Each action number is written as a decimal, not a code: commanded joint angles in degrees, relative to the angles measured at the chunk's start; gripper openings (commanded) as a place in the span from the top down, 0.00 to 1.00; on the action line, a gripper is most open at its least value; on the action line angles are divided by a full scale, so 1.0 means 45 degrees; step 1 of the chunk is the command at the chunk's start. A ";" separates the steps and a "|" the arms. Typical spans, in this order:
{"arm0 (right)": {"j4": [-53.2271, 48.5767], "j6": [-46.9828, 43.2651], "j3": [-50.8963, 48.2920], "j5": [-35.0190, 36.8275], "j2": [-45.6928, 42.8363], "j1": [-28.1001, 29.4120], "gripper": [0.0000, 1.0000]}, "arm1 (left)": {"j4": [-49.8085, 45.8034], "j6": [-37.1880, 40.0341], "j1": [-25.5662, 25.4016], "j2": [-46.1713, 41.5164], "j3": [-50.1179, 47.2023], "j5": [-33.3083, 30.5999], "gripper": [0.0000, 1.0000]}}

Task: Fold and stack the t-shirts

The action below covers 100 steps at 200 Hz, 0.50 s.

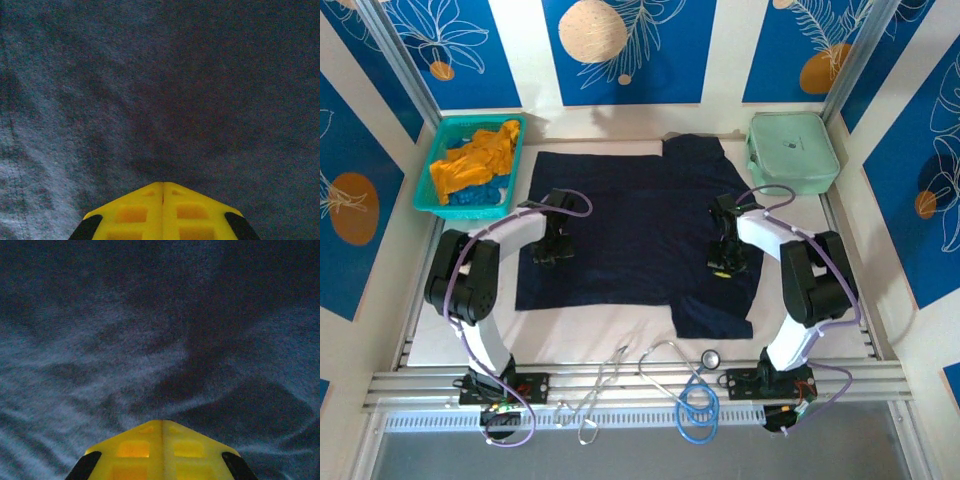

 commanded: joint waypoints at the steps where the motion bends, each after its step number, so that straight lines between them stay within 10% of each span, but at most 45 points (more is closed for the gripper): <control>1: -0.0031 0.0232 0.0288 -0.0001 0.0671 0.0039 1.00 | -0.0077 -0.0053 0.0053 0.0799 0.0212 -0.0759 0.95; 100: -0.0482 -0.1323 0.5477 0.0305 0.4279 -0.1575 1.00 | -0.1360 0.1040 0.0973 0.3564 0.4189 -0.2516 0.96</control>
